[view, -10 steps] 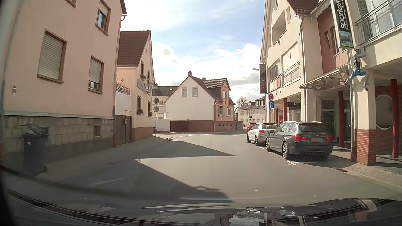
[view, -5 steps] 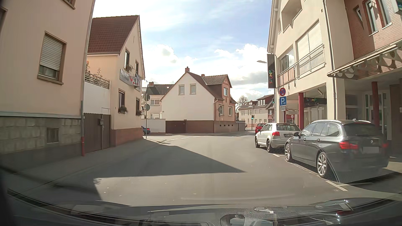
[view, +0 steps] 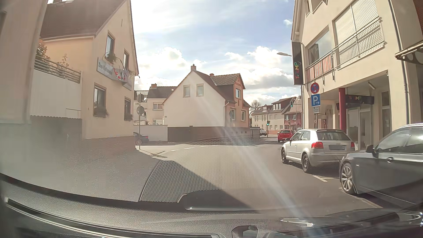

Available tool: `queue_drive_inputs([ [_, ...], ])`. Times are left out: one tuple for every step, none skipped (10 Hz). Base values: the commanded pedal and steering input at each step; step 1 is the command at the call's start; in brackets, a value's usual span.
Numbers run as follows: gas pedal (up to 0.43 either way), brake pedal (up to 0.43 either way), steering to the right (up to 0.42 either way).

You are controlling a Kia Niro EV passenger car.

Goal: Follow the waypoints while adhering to traffic rules and regulations

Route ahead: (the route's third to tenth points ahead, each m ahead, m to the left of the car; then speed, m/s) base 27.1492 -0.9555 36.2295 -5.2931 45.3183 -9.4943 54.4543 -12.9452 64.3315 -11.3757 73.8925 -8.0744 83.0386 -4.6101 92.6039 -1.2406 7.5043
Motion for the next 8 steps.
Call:
queue_drive_inputs([
  [0.138,0.000,0.009],
  [0.138,0.000,0.016],
  [0.138,0.000,0.021],
  [0.138,0.000,0.026],
  [0.138,0.000,0.033],
  [0.138,0.000,0.040],
  [0.138,0.000,0.045],
  [0.138,0.000,0.049],
])
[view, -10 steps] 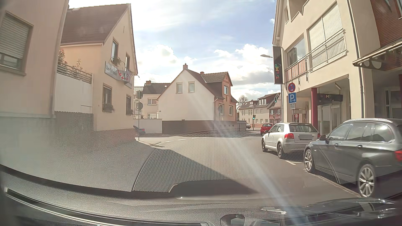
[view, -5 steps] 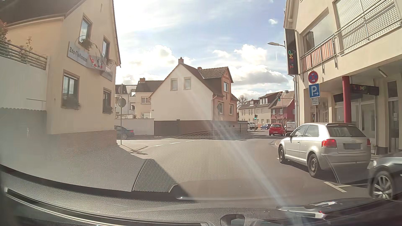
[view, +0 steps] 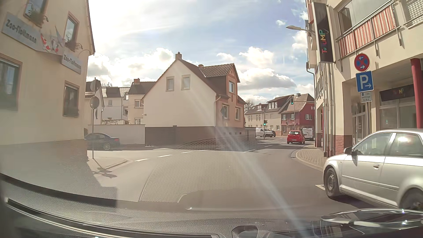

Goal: Follow the waypoints while adhering to traffic rules and regulations

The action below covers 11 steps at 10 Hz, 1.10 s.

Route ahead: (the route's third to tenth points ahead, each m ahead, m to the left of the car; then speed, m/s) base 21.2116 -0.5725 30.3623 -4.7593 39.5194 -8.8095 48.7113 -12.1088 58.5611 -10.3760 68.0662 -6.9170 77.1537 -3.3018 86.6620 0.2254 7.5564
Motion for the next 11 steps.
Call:
queue_drive_inputs([
  [0.138,0.000,0.054],
  [0.138,0.000,0.061],
  [0.138,0.000,0.066],
  [0.138,0.000,0.071],
  [0.138,0.000,0.076],
  [0.138,0.000,0.078],
  [0.138,0.000,0.080],
  [0.138,0.000,0.083],
  [0.138,0.000,0.087],
  [0.138,0.000,0.091],
  [0.138,0.000,0.092],
])
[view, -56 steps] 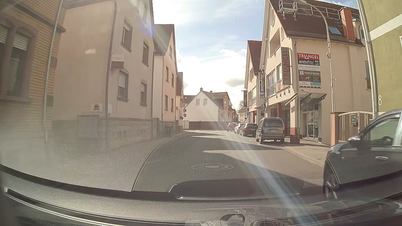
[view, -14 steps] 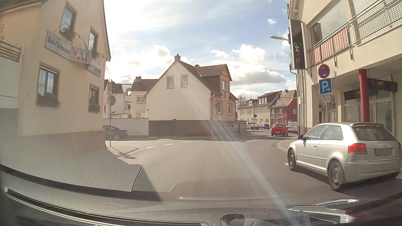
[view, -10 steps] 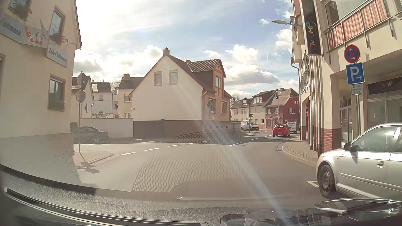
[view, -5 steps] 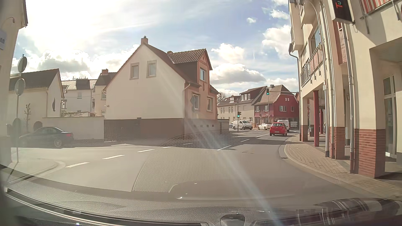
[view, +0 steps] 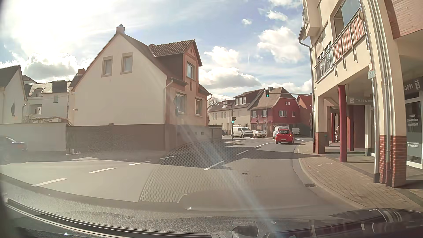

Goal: Follow the waypoints while adhering to traffic rules and regulations

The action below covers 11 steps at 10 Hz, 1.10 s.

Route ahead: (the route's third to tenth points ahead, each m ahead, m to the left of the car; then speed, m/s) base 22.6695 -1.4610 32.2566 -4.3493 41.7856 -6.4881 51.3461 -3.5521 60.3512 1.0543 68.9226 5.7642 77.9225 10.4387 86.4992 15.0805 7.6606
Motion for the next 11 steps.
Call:
queue_drive_inputs([
  [0.138,0.000,0.092],
  [0.138,0.000,0.092],
  [0.138,0.000,0.092],
  [0.138,0.000,0.092],
  [0.138,0.000,0.092],
  [0.138,0.000,0.092],
  [0.138,0.000,0.091],
  [0.138,0.000,0.091],
  [0.138,0.000,0.089],
  [0.138,0.000,0.085],
  [0.138,0.000,0.081],
])
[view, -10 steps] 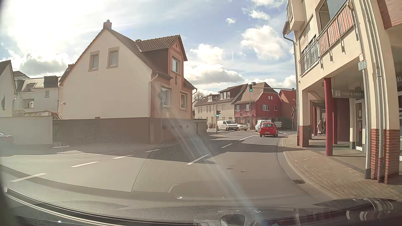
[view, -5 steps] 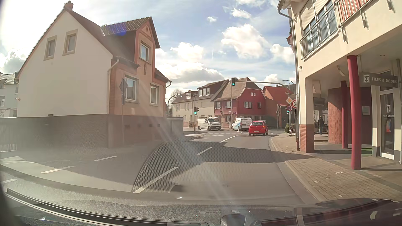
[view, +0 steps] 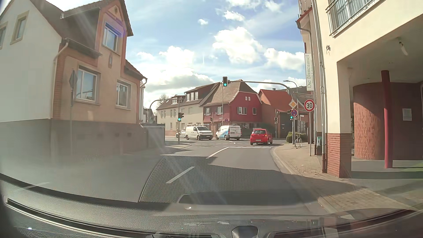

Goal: Follow the waypoints while adhering to traffic rules and regulations

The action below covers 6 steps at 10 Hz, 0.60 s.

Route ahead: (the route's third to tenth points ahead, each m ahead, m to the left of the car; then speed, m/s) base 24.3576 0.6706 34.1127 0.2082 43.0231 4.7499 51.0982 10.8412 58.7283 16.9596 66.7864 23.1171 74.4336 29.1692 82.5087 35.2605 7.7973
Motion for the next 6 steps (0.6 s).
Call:
queue_drive_inputs([
  [0.138,0.000,0.077],
  [0.138,0.000,0.070],
  [0.138,0.000,0.062],
  [0.138,0.000,0.055],
  [0.130,0.000,0.050],
  [0.130,0.000,0.047],
])
